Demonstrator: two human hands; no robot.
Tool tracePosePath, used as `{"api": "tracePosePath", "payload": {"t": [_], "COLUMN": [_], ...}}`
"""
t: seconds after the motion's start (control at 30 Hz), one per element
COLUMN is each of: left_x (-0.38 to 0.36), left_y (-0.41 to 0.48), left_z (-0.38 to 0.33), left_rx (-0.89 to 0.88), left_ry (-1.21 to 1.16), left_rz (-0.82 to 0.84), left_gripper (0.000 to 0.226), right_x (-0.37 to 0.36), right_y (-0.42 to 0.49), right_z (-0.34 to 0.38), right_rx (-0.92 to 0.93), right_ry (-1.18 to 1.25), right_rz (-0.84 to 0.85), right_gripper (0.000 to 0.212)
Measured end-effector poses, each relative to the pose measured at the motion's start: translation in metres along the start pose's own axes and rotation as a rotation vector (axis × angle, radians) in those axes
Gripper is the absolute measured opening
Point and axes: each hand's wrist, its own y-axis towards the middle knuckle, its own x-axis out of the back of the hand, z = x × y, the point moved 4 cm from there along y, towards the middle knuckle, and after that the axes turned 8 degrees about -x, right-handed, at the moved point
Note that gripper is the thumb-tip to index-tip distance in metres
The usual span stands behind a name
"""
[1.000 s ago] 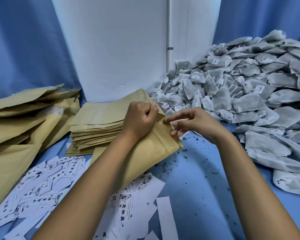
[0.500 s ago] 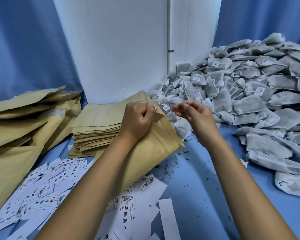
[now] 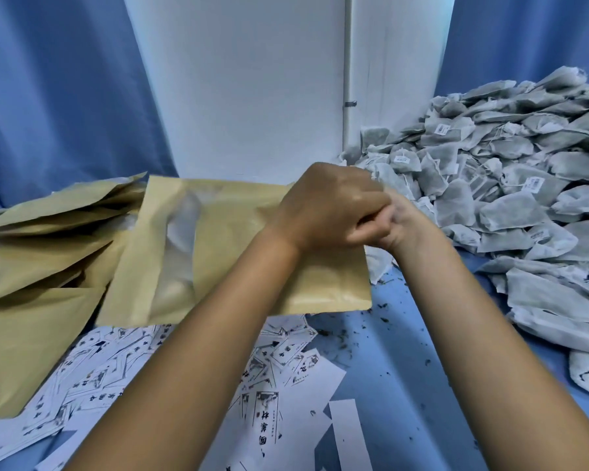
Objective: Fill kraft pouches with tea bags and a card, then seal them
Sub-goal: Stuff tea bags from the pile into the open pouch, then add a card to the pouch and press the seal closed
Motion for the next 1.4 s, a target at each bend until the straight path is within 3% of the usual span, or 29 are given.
{"api": "tracePosePath", "payload": {"t": [0.07,0.1,0.17,0.27,0.33,0.4,0.47,0.53,0.6,0.67,0.7,0.73,0.77,0.83,0.9,1.03,1.17,1.27,1.4], "left_x": [-0.002,-0.002,-0.001,-0.009,-0.024,-0.043,-0.061,-0.071,-0.076,-0.078,-0.077,-0.077,-0.077,-0.08,-0.081,-0.081,-0.08,-0.079,-0.078], "left_y": [-0.011,-0.023,-0.062,-0.139,-0.174,-0.186,-0.181,-0.173,-0.176,-0.18,-0.181,-0.182,-0.183,-0.184,-0.185,-0.189,-0.19,-0.192,-0.19], "left_z": [0.009,0.015,0.026,0.019,0.001,-0.015,-0.027,-0.035,-0.033,-0.029,-0.028,-0.027,-0.026,-0.027,-0.029,-0.029,-0.03,-0.033,-0.039], "left_rx": [0.138,0.291,0.759,1.601,1.968,2.13,2.09,1.964,1.886,1.801,1.768,1.754,1.752,1.756,1.768,1.831,1.83,1.866,1.866], "left_ry": [-0.033,-0.091,-0.15,-0.071,-0.372,-0.892,-1.473,-1.802,-1.85,-1.89,-1.905,-1.906,-1.894,-1.87,-1.847,-1.748,-1.739,-1.708,-1.784], "left_rz": [0.002,-0.047,-0.228,-0.364,-0.45,-0.61,-0.727,-0.771,-0.823,-0.895,-0.919,-0.94,-0.95,-0.934,-0.913,-0.899,-0.899,-0.847,-0.858], "left_gripper": [0.023,0.026,0.033,0.051,0.062,0.056,0.039,0.032,0.03,0.029,0.028,0.027,0.027,0.029,0.032,0.028,0.026,0.025,0.026], "right_x": [-0.008,-0.002,0.015,0.034,0.044,0.049,0.051,0.058,0.073,0.078,0.072,0.063,0.057,0.057,0.064,0.077,0.072,0.073,0.072], "right_y": [0.007,0.01,0.016,0.021,0.025,0.033,0.041,0.046,0.039,0.016,0.008,0.008,0.013,0.029,0.04,0.05,0.052,0.062,0.07], "right_z": [-0.005,-0.004,-0.003,-0.012,-0.018,-0.025,-0.03,-0.033,-0.031,-0.022,-0.022,-0.025,-0.03,-0.045,-0.054,-0.062,-0.069,-0.084,-0.075], "right_rx": [-0.109,-0.036,0.088,0.191,0.228,0.256,0.272,0.323,0.538,1.026,1.254,1.349,1.315,1.049,0.805,0.364,0.287,0.031,-0.04], "right_ry": [0.066,-0.021,-0.014,0.188,0.255,0.364,0.485,0.443,0.08,-0.392,-0.661,-0.964,-1.284,-1.827,-2.037,-1.984,-1.955,-2.007,-1.864], "right_rz": [0.096,-0.041,-0.255,-0.208,-0.224,-0.219,-0.208,-0.295,-0.593,-0.867,-0.826,-0.701,-0.576,-0.49,-0.52,-0.478,-0.362,-0.276,-0.224], "right_gripper": [0.046,0.049,0.033,0.046,0.061,0.063,0.061,0.056,0.03,0.012,0.009,0.009,0.01,0.017,0.016,0.033,0.023,0.02,0.034]}}
